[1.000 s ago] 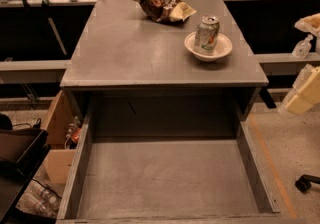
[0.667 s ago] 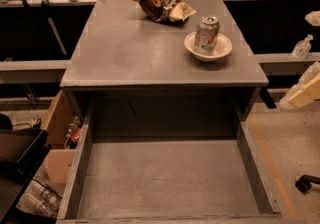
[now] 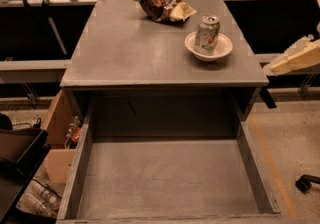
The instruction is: Pick 7up can from paper bowl and place on counter
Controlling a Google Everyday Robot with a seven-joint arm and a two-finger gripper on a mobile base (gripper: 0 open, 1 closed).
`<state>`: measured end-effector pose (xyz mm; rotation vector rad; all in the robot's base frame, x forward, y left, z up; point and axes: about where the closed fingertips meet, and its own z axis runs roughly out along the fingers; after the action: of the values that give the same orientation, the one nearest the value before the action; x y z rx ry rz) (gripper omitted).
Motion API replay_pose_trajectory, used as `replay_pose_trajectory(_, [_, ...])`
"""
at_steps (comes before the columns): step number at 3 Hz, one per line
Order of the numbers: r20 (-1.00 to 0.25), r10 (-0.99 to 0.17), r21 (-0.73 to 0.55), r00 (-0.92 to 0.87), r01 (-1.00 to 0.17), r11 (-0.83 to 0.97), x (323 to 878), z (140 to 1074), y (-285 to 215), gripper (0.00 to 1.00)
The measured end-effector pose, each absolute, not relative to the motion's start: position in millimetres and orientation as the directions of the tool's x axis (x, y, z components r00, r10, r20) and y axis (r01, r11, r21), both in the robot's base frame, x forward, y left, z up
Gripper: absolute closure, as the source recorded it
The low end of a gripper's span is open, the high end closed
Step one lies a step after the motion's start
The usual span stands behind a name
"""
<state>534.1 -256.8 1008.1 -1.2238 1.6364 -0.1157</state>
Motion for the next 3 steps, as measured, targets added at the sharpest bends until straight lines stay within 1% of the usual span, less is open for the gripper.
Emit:
replay_pose_trajectory(1, [-0.659, -0.750, -0.600, 0.063, -0.645, 0.473, 533, 1010, -257, 0.00])
replay_pose_trajectory(2, [-0.688, -0.724, -0.573, 0.039, -0.641, 0.510, 530, 1006, -256, 0.00])
replay_pose_trajectory(3, [-0.784, -0.619, -0.499, 0.040, -0.633, 0.592, 555, 987, -244, 0.00])
